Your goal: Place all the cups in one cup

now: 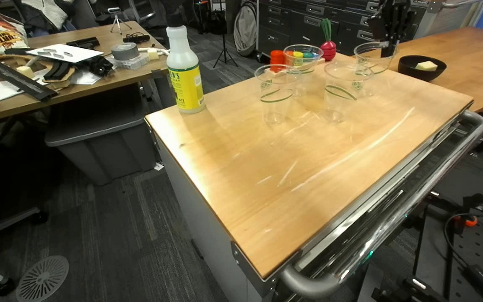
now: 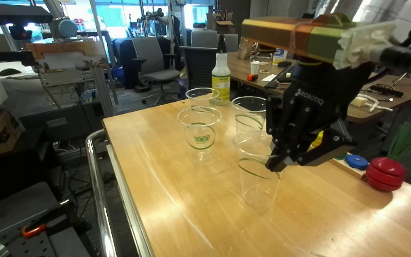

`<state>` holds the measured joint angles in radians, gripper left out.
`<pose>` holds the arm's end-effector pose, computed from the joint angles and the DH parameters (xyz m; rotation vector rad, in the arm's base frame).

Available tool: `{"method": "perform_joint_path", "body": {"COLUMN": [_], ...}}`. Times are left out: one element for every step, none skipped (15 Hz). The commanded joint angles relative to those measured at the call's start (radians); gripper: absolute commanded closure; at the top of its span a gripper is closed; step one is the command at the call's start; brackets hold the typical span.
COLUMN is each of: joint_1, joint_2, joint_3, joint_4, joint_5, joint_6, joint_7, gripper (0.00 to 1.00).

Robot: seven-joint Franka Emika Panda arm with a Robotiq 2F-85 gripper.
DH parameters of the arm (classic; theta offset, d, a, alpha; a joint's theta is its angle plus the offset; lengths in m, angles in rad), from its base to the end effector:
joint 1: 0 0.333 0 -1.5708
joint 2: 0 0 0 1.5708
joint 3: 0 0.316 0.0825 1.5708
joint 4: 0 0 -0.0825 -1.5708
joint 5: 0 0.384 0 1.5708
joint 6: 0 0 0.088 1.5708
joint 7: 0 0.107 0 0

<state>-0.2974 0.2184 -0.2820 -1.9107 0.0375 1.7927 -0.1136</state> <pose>0.4783 -0.3026 0.3647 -2.9291 0.7226 0.4820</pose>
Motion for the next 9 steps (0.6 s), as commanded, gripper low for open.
{"method": "perform_joint_path", "body": {"joint_1": [-0.025, -0.033, -0.042, -0.048, -0.052, -0.054, -0.052, -0.047, -0.04], "joint_2": [-0.07, -0.091, -0.121, -0.145, -0.177, -0.205, -0.236, -0.262, -0.283], "joint_3": [-0.007, -0.012, -0.017, -0.021, -0.025, -0.029, -0.03, -0.029, -0.026], "joint_4": [-0.041, -0.047, -0.052, -0.054, -0.054, -0.053, -0.045, -0.035, -0.02], "joint_5": [0.034, 0.052, 0.074, 0.092, 0.106, 0.116, 0.129, 0.134, 0.137], "joint_6": [-0.029, -0.036, -0.047, -0.053, -0.063, -0.076, -0.089, -0.1, -0.111], "joint_7": [0.004, 0.003, -0.005, -0.007, -0.003, -0.001, 0.002, 0.008, 0.014], "gripper": [0.97, 0.97, 0.97, 0.97, 0.97, 0.97, 0.97, 0.97, 0.97]}}
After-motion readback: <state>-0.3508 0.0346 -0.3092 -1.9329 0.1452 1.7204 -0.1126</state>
